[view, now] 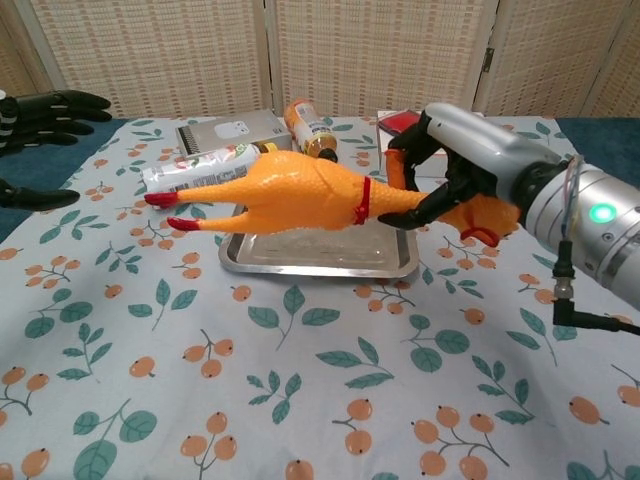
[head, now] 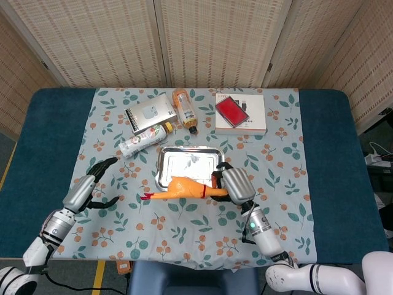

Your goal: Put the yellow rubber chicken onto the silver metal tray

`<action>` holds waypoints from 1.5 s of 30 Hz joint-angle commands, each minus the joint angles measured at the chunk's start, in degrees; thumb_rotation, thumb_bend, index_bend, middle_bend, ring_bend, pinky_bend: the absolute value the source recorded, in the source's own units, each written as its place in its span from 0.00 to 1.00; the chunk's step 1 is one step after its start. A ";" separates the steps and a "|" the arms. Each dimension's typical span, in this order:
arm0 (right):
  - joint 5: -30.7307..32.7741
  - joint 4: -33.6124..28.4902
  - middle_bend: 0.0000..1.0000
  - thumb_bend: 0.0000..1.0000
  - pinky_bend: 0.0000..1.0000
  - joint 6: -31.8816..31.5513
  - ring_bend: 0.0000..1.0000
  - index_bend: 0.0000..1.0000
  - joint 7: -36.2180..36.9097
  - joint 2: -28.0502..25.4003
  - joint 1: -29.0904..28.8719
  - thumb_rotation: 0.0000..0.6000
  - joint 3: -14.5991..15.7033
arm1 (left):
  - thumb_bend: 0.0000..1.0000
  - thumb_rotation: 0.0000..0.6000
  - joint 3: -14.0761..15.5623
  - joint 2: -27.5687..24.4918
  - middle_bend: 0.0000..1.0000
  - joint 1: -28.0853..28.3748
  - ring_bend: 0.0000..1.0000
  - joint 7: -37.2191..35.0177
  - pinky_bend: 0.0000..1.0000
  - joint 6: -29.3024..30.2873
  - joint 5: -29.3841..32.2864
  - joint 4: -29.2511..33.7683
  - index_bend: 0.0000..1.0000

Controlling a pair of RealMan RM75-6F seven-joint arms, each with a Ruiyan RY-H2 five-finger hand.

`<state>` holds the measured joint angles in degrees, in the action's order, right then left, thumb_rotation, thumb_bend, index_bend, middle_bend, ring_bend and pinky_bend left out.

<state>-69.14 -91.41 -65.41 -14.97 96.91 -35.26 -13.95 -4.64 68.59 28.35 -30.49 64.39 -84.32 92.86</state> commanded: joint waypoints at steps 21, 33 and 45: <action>-0.21 44.42 0.68 0.24 0.91 5.07 0.65 0.90 14.16 24.13 -11.43 1.00 -5.22 | 0.31 1.00 1.77 1.14 0.00 -0.36 0.00 -2.67 0.00 -0.85 -1.84 -5.40 0.00; 0.81 44.02 0.07 0.22 0.35 12.10 0.05 0.01 12.24 20.40 -11.72 1.00 -4.38 | 0.31 1.00 1.91 1.51 0.00 -0.12 0.00 -3.69 0.00 -1.44 -1.70 -6.14 0.00; 3.07 34.25 0.00 0.07 0.10 12.94 0.00 0.00 6.53 13.96 -10.56 1.00 -4.82 | 0.31 1.00 1.80 0.92 0.00 -0.24 0.00 -3.85 0.00 -1.50 -1.26 -5.20 0.00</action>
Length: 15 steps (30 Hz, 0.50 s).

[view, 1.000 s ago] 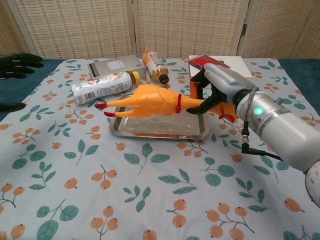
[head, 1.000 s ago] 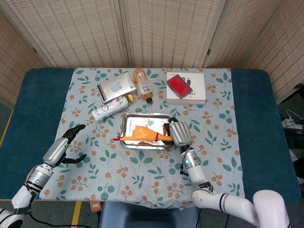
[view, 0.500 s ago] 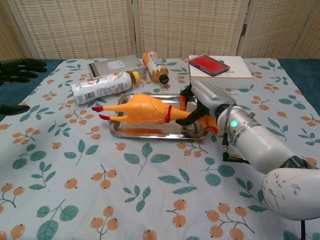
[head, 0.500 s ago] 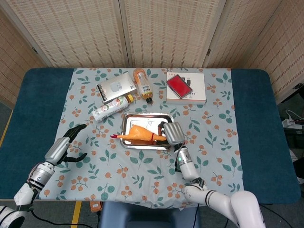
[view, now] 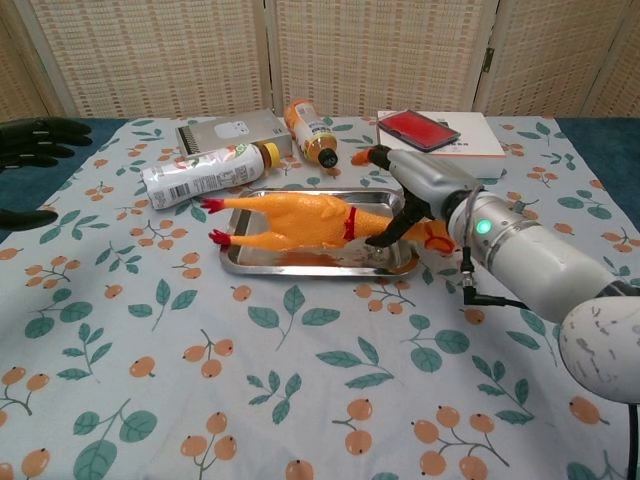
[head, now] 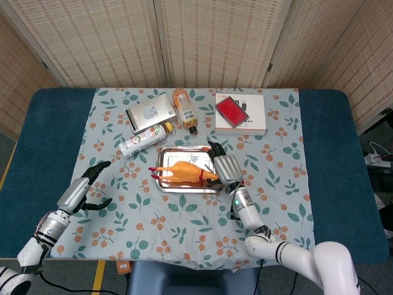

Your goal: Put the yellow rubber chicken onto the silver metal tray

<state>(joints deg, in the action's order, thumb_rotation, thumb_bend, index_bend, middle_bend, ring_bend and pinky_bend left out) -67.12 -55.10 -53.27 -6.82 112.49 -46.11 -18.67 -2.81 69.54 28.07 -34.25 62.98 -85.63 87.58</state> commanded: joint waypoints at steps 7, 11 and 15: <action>2.36 -5.99 0.00 0.03 0.01 0.88 0.00 0.00 -2.85 -3.84 0.56 1.00 -0.46 | 0.31 1.00 -0.04 -0.24 0.00 0.05 0.00 -0.53 0.00 -0.13 0.00 0.16 0.00; 0.39 -11.11 0.00 0.03 0.00 -1.60 0.00 0.00 -2.30 -7.04 2.04 1.00 0.34 | 0.31 1.00 0.32 -1.02 0.00 -0.82 0.00 -0.78 0.00 1.76 -1.14 1.05 0.00; -3.70 -21.49 0.00 0.03 0.00 -6.74 0.00 0.00 -1.78 -14.17 6.12 1.00 2.75 | 0.32 1.00 2.08 -3.25 0.00 -2.87 0.00 0.08 0.00 5.15 -3.91 2.88 0.00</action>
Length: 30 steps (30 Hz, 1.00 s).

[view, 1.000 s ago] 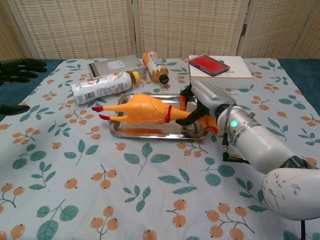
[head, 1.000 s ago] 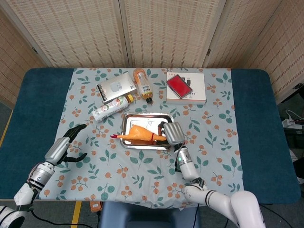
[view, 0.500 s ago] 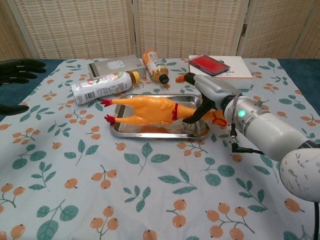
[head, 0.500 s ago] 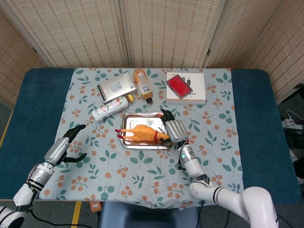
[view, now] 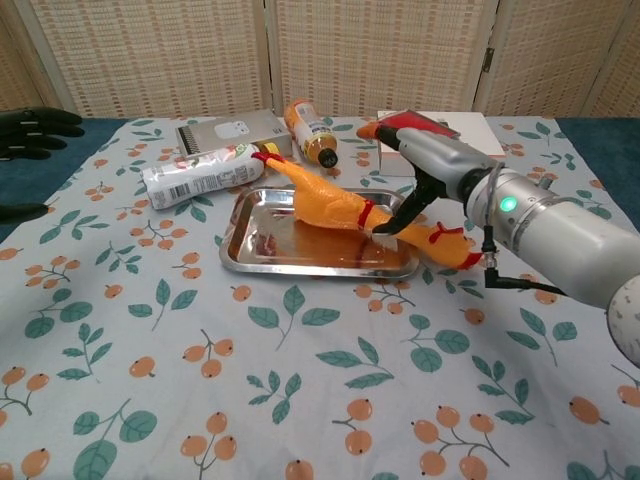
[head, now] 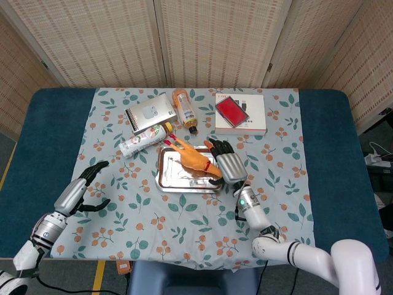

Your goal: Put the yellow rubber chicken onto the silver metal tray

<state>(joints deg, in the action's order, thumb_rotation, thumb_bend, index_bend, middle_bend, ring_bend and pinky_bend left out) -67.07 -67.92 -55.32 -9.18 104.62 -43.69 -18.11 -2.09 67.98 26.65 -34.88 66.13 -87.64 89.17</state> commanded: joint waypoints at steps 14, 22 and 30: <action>-19.88 -34.53 0.00 0.03 0.00 -27.23 0.00 0.00 -8.51 -33.78 25.96 1.00 21.21 | 0.34 1.00 9.29 -4.50 0.00 -20.46 0.00 24.08 0.00 23.35 -5.01 -0.70 0.00; -22.36 -30.20 0.00 0.03 0.00 -39.51 0.00 0.00 -5.81 -35.87 37.57 1.00 25.60 | 0.35 1.00 6.26 -2.50 0.00 -24.81 0.00 31.68 0.00 31.53 -4.85 -5.09 0.00; -22.20 -30.71 0.00 0.03 0.00 -36.49 0.00 0.00 0.71 -40.61 37.85 1.00 25.12 | 0.36 1.00 6.27 -3.44 0.00 -24.17 0.00 34.57 0.00 26.41 -3.22 -1.76 0.00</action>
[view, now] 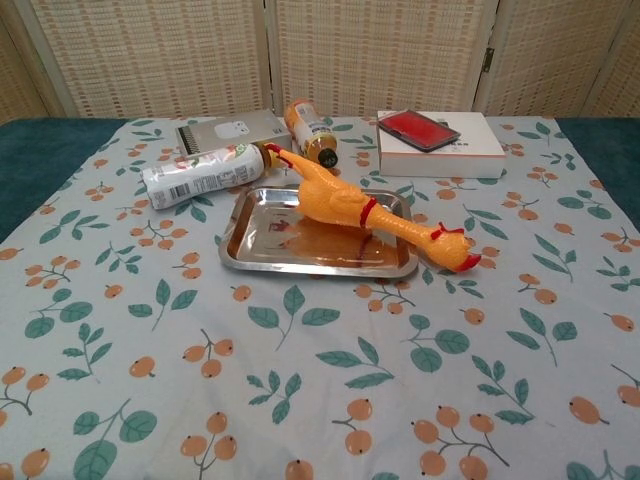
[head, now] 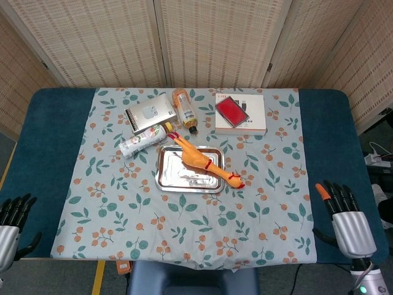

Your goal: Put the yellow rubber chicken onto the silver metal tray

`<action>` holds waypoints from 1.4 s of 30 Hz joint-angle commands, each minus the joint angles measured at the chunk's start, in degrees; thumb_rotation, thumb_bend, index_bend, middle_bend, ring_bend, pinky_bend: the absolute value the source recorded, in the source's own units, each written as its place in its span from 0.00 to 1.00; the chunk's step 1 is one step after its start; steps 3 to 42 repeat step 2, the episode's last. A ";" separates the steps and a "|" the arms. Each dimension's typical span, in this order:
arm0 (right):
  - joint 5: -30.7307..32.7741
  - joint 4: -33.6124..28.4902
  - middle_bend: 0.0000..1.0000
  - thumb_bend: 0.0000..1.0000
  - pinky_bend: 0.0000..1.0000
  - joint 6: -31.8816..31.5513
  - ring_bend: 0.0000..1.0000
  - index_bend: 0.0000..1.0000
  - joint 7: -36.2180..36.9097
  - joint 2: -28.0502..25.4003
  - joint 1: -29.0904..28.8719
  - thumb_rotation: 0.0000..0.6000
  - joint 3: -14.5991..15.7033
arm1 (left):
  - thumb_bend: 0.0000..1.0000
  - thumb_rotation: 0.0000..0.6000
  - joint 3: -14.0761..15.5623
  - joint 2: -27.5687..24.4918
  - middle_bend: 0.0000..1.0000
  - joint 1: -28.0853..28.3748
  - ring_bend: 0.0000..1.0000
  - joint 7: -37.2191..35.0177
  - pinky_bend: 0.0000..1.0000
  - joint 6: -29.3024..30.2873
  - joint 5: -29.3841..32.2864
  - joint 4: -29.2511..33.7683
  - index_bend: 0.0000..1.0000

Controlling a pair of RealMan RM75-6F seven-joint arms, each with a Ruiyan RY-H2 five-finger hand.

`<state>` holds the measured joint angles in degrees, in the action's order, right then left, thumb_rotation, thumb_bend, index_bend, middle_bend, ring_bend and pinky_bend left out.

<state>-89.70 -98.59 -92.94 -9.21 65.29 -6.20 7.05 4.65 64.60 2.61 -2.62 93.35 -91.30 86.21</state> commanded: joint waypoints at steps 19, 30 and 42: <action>0.35 -0.12 0.00 0.03 0.00 1.22 0.00 0.00 0.48 -1.57 0.63 1.00 -0.46 | 0.36 1.00 -0.49 0.00 0.00 -0.25 0.00 2.68 0.00 -0.61 -0.22 1.52 0.00; 0.35 -0.12 0.00 0.03 0.00 1.22 0.00 0.00 0.48 -1.57 0.63 1.00 -0.46 | 0.36 1.00 -0.49 0.00 0.00 -0.25 0.00 2.68 0.00 -0.61 -0.22 1.52 0.00; 0.35 -0.12 0.00 0.03 0.00 1.22 0.00 0.00 0.48 -1.57 0.63 1.00 -0.46 | 0.36 1.00 -0.49 0.00 0.00 -0.25 0.00 2.68 0.00 -0.61 -0.22 1.52 0.00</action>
